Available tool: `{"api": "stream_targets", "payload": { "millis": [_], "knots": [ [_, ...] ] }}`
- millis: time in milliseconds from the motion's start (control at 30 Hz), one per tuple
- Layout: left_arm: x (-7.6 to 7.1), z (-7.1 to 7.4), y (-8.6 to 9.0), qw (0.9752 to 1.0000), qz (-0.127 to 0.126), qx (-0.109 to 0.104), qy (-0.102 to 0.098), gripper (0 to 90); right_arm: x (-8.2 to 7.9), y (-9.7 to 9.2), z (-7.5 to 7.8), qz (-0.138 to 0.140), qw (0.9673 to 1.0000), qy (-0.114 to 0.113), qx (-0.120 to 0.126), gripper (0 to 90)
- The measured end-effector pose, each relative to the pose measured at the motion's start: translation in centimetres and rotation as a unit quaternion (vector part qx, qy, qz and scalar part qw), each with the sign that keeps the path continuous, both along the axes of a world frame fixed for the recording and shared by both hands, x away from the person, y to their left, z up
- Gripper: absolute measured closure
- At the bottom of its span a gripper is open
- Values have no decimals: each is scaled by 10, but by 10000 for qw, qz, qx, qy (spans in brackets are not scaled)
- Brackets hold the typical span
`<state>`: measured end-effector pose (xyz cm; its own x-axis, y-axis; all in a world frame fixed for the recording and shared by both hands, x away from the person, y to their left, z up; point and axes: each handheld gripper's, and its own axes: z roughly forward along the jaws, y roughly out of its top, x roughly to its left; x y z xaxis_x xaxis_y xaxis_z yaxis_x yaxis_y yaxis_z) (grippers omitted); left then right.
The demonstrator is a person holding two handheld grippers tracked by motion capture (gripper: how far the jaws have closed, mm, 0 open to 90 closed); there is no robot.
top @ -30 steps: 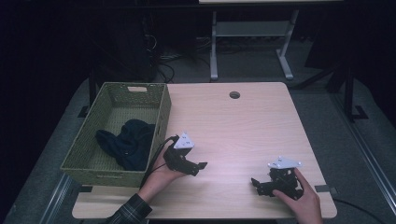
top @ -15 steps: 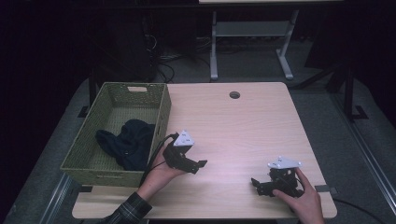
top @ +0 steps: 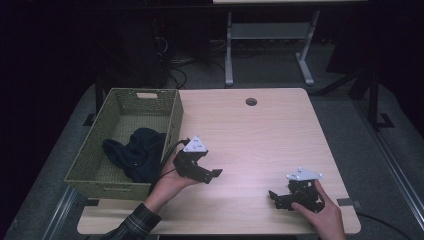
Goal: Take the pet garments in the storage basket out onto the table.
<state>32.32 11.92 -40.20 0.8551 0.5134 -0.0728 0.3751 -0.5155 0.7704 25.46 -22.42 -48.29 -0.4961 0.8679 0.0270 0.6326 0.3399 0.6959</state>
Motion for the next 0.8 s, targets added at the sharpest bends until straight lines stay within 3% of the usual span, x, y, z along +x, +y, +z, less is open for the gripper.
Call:
{"api": "stream_targets", "payload": {
  "millis": [433, 800],
  "knots": [
    [7, 19, 5, 9998, -71, -133, -102, 139, 0, 0, 0, 9, 10000, -9, 0, 0],
    [10, 35, 11, 9993, -141, -333, -4, 139, 0, 0, 0, 14, 10000, -13, -2, 0]
  ]
}}
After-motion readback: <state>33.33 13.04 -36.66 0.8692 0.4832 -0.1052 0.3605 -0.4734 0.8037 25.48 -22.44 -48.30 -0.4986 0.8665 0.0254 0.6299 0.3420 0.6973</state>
